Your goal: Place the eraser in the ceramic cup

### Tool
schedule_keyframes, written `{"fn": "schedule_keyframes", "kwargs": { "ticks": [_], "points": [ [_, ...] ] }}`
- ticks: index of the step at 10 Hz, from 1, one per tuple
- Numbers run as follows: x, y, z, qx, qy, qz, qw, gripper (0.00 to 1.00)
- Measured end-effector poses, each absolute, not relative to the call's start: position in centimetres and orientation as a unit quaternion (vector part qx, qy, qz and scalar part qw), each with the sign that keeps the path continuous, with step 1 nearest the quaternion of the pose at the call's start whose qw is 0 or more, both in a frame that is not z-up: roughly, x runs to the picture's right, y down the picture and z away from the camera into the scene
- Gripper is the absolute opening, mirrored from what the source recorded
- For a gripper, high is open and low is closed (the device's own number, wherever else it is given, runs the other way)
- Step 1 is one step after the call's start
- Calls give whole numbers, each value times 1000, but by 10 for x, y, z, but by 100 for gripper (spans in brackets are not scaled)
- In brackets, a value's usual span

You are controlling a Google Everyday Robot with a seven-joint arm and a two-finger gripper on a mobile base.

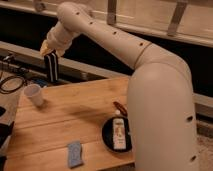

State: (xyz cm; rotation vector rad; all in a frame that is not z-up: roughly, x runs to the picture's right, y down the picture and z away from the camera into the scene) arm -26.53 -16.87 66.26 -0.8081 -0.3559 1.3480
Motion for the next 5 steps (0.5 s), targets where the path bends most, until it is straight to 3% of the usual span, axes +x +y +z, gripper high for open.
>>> {"fn": "schedule_keyframes", "kwargs": {
  "ticks": [5],
  "points": [
    [-289, -188, 669, -330, -200, 587, 711, 0]
  ]
}}
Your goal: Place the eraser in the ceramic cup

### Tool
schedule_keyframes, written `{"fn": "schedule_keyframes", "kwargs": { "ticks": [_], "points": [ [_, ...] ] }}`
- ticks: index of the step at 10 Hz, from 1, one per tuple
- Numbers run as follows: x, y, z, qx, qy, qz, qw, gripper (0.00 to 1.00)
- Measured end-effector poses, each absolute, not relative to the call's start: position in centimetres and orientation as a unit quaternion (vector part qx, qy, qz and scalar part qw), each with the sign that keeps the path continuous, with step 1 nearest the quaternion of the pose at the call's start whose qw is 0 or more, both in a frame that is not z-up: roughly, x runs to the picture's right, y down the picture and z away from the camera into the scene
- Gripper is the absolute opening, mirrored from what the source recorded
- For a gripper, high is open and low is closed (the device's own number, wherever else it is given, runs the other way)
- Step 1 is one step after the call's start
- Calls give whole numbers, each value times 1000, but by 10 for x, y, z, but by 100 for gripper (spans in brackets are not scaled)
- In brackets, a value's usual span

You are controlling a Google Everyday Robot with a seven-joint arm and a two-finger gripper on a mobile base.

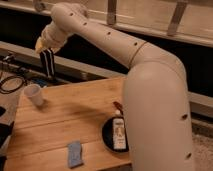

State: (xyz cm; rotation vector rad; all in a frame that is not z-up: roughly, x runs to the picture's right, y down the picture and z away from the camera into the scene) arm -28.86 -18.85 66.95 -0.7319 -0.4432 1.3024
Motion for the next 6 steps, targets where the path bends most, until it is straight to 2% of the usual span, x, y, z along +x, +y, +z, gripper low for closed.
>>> {"fn": "schedule_keyframes", "kwargs": {
  "ticks": [3, 6],
  "points": [
    [-308, -198, 687, -338, -214, 574, 714, 0],
    [-340, -196, 707, -373, -216, 550, 715, 0]
  ]
}}
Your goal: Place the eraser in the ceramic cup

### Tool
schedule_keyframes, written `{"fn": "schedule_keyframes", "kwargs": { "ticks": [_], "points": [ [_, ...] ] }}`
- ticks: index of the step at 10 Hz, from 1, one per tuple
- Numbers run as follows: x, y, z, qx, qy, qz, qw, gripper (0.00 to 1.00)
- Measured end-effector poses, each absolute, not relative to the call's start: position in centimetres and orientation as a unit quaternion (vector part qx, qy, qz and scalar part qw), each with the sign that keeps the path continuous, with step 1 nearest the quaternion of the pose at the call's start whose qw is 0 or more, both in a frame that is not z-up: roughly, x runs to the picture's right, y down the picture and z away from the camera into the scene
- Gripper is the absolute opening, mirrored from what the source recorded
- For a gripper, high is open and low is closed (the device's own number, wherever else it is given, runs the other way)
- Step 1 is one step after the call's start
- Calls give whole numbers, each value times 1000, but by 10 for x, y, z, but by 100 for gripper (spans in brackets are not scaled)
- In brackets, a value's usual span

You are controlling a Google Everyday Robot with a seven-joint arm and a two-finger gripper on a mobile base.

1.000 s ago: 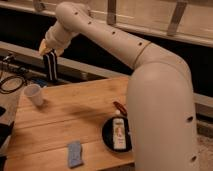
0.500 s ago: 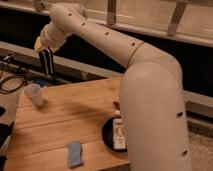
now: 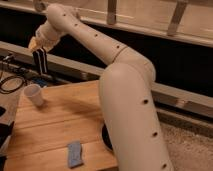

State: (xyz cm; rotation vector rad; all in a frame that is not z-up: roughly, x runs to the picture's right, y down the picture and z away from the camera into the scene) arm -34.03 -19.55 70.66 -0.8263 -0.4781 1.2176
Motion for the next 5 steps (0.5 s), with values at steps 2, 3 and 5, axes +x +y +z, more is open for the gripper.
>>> {"fn": "schedule_keyframes", "kwargs": {
  "ticks": [2, 3, 5],
  "points": [
    [-360, -183, 721, -401, -208, 535, 714, 0],
    [-365, -176, 727, -412, -202, 529, 714, 0],
    [-372, -164, 738, -428, -194, 521, 712, 0]
  ]
}}
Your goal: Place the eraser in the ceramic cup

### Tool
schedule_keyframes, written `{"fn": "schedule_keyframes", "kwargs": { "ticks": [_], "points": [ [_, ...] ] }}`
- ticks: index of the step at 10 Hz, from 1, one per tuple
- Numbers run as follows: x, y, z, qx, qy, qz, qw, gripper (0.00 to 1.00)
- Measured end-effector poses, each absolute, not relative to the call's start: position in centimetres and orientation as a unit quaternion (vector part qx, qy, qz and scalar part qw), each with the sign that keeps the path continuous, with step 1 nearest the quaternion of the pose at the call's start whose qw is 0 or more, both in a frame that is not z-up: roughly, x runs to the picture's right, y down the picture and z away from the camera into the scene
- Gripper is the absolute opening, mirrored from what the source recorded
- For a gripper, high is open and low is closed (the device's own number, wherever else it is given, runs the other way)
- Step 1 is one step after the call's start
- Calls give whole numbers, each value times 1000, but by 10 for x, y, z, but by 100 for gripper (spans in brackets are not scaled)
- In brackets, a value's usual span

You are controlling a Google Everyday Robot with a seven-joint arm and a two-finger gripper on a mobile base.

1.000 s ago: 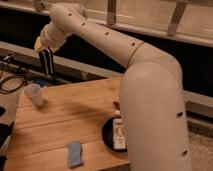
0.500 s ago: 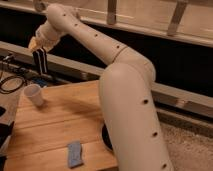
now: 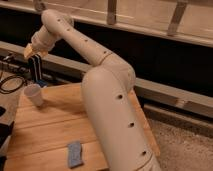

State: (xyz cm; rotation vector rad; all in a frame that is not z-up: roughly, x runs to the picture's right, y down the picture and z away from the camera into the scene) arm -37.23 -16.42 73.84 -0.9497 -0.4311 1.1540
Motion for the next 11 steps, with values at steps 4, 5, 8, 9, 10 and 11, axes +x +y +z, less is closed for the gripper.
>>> {"fn": "schedule_keyframes", "kwargs": {
  "ticks": [4, 5, 8, 9, 10, 11],
  "points": [
    [-388, -143, 753, -464, -181, 499, 709, 0],
    [-390, -139, 753, -471, -178, 493, 709, 0],
    [-403, -128, 753, -490, -169, 473, 713, 0],
    [-407, -124, 754, -495, -166, 467, 714, 0],
    [-410, -121, 758, -498, -161, 462, 716, 0],
    [-411, -120, 760, -500, -160, 460, 716, 0]
  ]
}}
